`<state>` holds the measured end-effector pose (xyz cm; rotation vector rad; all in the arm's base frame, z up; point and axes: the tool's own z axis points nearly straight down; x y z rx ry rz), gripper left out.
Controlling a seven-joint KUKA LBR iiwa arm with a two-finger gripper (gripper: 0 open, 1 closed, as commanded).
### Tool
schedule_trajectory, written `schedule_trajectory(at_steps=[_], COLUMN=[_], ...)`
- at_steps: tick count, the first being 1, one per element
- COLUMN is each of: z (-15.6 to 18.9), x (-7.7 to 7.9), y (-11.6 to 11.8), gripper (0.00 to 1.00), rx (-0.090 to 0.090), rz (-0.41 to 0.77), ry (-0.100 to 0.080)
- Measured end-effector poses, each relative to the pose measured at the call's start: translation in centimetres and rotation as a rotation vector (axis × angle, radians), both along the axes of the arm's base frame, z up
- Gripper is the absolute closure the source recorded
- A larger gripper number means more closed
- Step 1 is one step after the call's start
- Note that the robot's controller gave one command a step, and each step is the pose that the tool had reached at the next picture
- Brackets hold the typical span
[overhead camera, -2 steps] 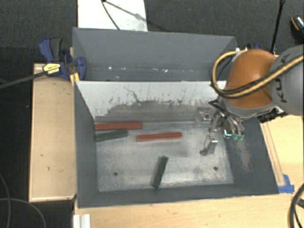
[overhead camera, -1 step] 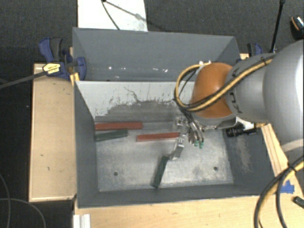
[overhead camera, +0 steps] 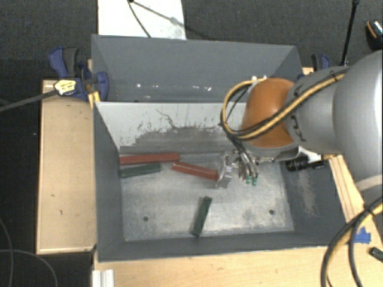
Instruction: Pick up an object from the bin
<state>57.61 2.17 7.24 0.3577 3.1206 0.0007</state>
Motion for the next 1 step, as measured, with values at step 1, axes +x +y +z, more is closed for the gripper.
schedule_trajectory(at_steps=[1], z=[14.58], x=[-0.94], y=[-0.08], gripper=[1.00], rx=[0.000], rz=[0.012], ry=[-0.009])
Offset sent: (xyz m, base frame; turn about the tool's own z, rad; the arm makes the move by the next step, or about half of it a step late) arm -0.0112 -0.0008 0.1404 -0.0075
